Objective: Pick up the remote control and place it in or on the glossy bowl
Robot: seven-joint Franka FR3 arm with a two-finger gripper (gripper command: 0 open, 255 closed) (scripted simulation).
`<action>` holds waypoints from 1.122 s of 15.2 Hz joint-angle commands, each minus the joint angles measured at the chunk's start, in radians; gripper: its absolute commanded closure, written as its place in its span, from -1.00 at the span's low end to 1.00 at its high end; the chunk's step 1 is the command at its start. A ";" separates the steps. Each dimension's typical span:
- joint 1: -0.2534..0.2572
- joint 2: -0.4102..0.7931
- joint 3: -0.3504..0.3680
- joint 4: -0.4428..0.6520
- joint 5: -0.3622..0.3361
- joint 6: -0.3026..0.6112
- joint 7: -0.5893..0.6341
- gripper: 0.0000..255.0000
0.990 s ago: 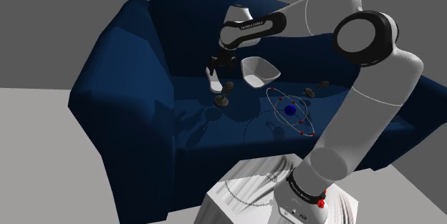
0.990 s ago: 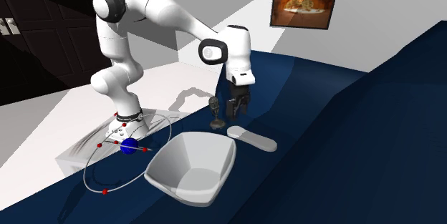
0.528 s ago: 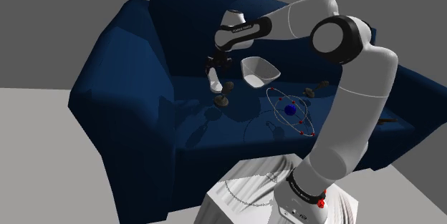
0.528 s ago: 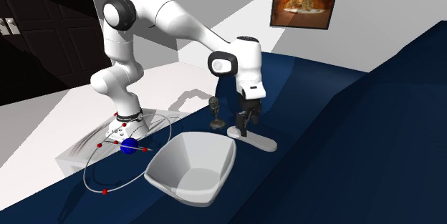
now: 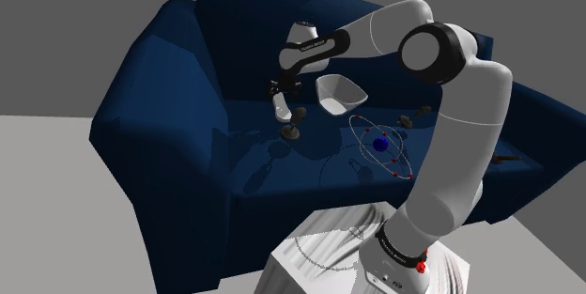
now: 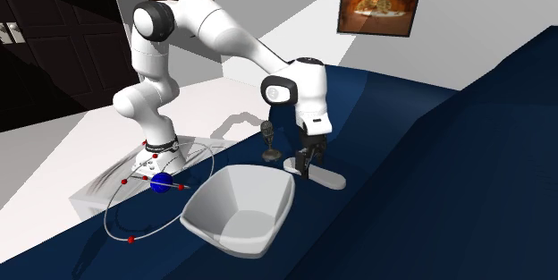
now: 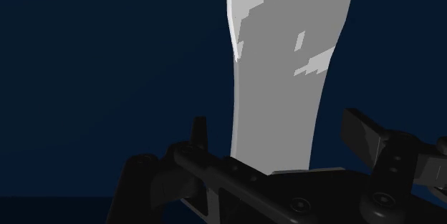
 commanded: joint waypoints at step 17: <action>0.000 -0.020 0.000 0.013 0.000 -0.033 -0.001 1.00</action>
